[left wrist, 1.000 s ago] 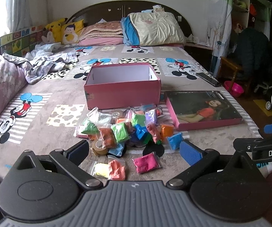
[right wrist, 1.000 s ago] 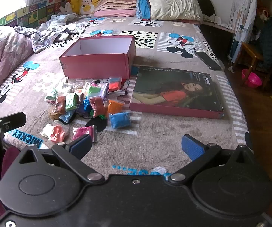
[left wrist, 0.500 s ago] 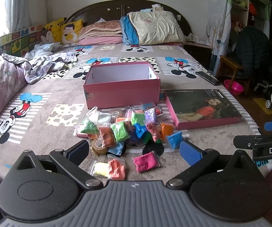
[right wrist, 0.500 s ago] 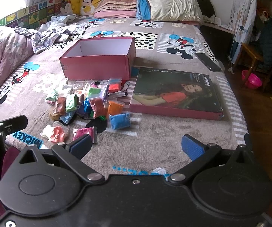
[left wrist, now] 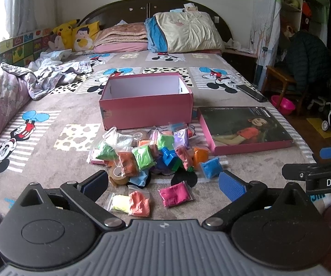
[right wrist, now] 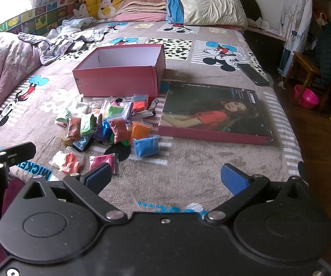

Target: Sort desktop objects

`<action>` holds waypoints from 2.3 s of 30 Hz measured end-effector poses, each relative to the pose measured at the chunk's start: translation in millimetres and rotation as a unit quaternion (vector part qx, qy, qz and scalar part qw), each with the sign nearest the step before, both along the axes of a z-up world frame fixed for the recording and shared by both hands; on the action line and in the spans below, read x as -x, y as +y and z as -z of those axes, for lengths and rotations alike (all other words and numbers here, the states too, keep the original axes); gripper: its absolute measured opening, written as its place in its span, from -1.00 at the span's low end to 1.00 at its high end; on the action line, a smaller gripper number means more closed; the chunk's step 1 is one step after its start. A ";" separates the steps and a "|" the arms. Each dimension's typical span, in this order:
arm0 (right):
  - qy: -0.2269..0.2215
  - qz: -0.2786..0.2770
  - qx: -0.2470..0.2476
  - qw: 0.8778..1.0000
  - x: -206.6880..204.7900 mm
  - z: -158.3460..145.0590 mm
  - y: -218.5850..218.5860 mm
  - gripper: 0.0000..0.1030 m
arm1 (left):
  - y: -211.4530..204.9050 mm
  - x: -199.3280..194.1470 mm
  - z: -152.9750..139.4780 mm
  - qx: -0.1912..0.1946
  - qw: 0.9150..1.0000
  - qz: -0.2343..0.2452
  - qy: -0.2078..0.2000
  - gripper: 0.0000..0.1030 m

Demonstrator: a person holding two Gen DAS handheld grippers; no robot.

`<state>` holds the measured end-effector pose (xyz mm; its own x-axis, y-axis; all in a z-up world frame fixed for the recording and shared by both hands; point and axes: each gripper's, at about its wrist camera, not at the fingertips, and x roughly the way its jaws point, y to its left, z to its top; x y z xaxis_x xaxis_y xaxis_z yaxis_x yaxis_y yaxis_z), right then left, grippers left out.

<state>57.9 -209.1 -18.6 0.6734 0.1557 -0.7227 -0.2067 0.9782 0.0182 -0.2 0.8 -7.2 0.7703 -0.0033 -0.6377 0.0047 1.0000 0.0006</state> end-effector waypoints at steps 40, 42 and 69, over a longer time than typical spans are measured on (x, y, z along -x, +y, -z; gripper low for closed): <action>-0.021 -0.070 -0.006 0.997 -19.0 33.0 11.8 0.99 | 30.4 -12.7 41.1 0.036 0.999 0.020 -0.018 0.99; -0.032 -0.078 -0.005 0.996 -21.8 37.5 12.0 0.99 | 35.6 -15.8 48.1 0.040 0.999 0.023 -0.021 0.99; -0.009 -0.130 -0.008 0.991 -79.6 105.4 30.1 0.97 | 48.6 -64.0 120.6 0.026 0.999 0.009 0.041 0.99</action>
